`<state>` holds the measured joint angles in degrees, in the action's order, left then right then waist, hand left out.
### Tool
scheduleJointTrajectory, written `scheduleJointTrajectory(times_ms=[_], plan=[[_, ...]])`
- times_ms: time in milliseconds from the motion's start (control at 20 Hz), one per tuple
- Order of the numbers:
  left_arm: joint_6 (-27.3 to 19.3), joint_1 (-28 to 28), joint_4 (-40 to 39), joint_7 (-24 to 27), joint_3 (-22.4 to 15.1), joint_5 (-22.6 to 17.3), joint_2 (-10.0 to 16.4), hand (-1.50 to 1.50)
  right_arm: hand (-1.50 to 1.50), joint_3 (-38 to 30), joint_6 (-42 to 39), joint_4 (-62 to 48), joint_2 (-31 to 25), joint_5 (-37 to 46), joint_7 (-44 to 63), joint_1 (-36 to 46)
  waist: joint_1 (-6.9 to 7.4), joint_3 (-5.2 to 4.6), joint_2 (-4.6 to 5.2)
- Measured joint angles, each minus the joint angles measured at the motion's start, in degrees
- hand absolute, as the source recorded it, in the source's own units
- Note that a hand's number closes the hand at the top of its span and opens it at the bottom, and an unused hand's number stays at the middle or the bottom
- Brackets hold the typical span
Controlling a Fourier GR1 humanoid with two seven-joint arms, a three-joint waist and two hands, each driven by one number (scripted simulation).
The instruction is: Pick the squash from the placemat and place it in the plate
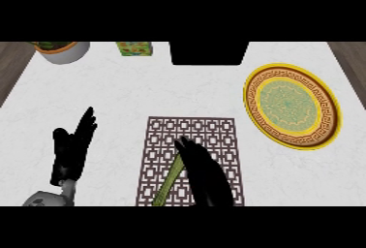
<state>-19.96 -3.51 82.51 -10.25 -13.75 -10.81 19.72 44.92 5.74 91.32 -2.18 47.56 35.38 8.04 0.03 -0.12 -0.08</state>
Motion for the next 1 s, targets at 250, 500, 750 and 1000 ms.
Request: scheduleJointTrajectory(times_ms=[250,500,750,1000], plan=[[-0.09,0.09,0.41,-0.80,-0.01,1.62,-1.29,0.00,-1.50,0.69,-6.80,-1.14,1.52,-3.09,6.65,3.03,0.16,0.08,0.06],[1.13,0.52,0.66,-1.10,1.02,3.23,-2.78,0.00,-1.50,0.82,-8.83,-3.16,1.98,-6.40,10.67,6.94,0.23,0.11,0.06],[2.12,0.09,0.74,-2.10,2.43,5.19,-4.52,0.00,-1.50,3.59,-5.91,-6.66,2.12,-8.55,11.77,8.82,0.23,0.11,0.08],[3.46,0.97,0.86,-1.58,3.68,6.30,-5.70,0.00,-1.50,3.36,-4.28,-11.72,2.12,-10.98,9.30,11.31,0.31,0.12,0.09]])
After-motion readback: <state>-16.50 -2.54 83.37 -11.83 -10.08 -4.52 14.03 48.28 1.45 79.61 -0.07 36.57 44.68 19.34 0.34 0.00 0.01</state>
